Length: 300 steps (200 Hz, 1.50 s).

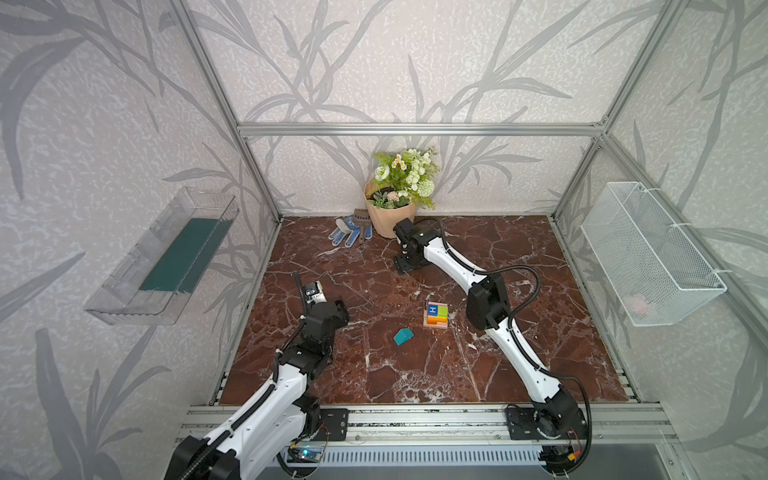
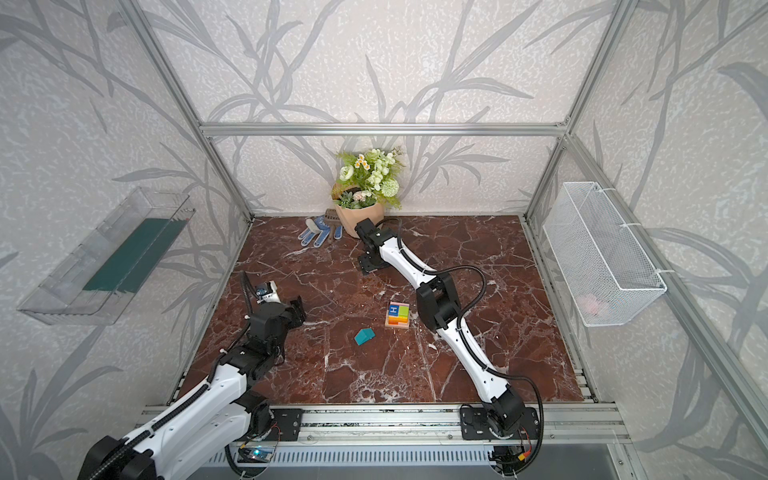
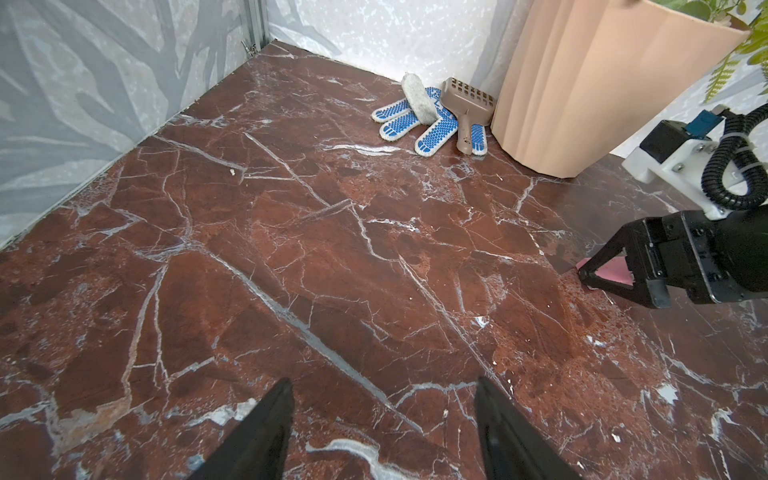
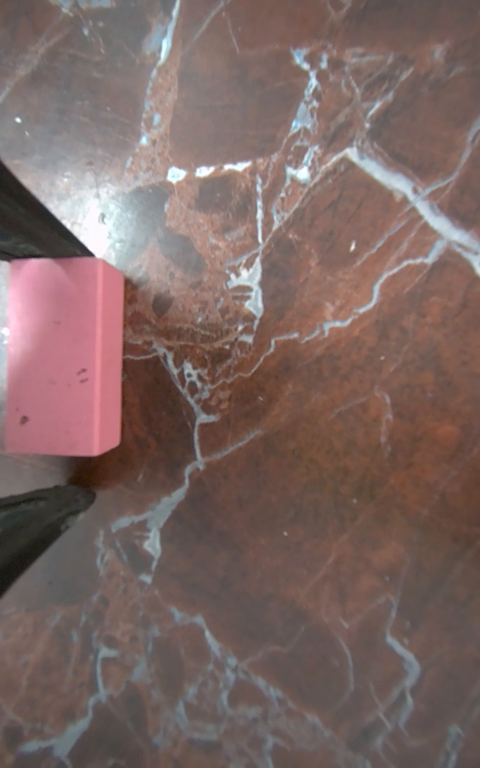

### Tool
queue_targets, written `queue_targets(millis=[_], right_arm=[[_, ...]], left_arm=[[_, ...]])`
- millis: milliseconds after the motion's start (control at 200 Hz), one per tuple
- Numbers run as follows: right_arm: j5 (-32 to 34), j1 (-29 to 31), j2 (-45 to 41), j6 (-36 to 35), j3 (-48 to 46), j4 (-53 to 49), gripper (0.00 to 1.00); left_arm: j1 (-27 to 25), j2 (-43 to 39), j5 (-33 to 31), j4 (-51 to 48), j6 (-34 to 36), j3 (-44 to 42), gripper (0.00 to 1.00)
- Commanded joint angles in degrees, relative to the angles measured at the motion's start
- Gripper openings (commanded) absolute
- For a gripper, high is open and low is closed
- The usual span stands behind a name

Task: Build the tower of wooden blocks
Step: 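Lower the right gripper and close it across the pink bar, then lift the pink bar and carry it over the block stack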

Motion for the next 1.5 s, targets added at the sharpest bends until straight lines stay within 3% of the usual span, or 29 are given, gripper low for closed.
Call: queue_targets(millis=[0,135,410,640,885,1025,1175,1494], right_arm=[[0.0,-0.3,3.0,-2.6,0.1,-3.9,0.77],[0.3,-0.3,3.2,-2.6,0.2,-3.7,0.71],[-0.3,-0.3,2.0,-0.8,-0.5,-4.7,0.49],[-1.3,0.0,-3.8,1.8,-3.4,-6.0,0.38],[2.0,0.8,-12.7,3.9,-7.4,-8.5,0.31],[3.3,0.9,-21.8,6.2,-17.4,-5.0,0.27],[2.8,1.2,-34.3,9.4,-34.8,4.0,0.26],[7.7,3.4,-56.0,22.2,-65.3,18.1,0.22]], left_arm=[[0.3,-0.2,-0.1,0.8,0.6,-0.6,0.69],[0.3,-0.3,-0.1,0.7,0.5,-0.5,0.69],[0.3,-0.4,0.0,0.8,0.6,-0.7,0.69],[0.3,-0.3,0.2,0.9,0.6,-0.6,0.69],[0.3,0.0,0.4,0.9,0.7,-0.5,0.69],[0.3,-0.8,0.4,1.0,0.7,-0.9,0.69],[0.3,-1.1,0.5,1.1,0.7,-1.1,0.68],[0.2,-1.3,0.7,1.1,0.7,-1.3,0.67]])
